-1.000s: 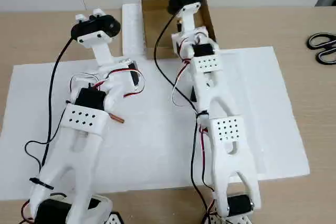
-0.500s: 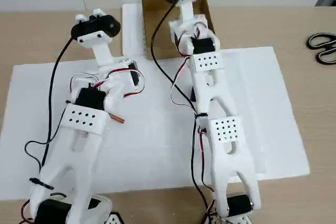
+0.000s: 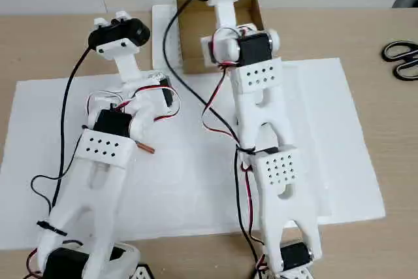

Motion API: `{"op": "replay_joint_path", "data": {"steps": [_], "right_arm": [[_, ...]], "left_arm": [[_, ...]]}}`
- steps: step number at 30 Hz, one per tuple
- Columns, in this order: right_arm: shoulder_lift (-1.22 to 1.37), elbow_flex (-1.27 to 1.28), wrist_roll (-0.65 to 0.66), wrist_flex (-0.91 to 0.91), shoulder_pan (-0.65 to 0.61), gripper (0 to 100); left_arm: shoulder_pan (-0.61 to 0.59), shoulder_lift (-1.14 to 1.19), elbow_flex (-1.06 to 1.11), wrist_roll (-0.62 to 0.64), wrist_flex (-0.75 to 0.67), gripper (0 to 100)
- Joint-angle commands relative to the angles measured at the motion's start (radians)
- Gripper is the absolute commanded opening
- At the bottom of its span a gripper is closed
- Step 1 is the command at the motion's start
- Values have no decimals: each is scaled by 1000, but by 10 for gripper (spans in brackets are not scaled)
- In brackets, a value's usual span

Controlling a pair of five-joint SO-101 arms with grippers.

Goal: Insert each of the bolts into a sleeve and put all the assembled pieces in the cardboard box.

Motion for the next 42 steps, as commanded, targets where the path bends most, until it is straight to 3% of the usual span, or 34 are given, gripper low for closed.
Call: {"op": "replay_joint_path", "data": {"steps": [1,12,23,28,42], "right_arm": [[-85,-18,-38,36,-1,212],[-114,204,-199,44,-10,132],[-424,651,-210,38,-10,132],[-447,795,-245,39,-2,132],[-331,833,-302,35,16,132]], "left_arm": [[2,-8,-5,8,-18,9],[2,-8,-7,9,26,9],[0,-8,-7,9,41,9],[2,-8,-7,9,40,9],[0,-8,-5,9,43,8]]}}
